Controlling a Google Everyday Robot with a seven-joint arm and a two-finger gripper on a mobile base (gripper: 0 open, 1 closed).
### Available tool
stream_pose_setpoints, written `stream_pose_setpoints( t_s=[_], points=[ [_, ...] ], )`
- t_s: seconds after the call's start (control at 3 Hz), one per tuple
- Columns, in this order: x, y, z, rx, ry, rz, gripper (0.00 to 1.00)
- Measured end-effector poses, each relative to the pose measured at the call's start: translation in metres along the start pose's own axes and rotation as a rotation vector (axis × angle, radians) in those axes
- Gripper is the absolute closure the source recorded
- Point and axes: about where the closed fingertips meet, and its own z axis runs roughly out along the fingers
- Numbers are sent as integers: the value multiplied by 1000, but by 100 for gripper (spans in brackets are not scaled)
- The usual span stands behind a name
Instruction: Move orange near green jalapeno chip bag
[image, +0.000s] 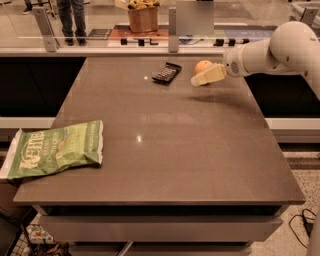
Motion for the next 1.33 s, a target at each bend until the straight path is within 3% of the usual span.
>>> stream_pose_setpoints(
  t_s=[0.67,1.33],
  points=[
    [16,10,39,-67,-27,25,0],
    [16,13,44,-75,-23,24,42]
  ],
)
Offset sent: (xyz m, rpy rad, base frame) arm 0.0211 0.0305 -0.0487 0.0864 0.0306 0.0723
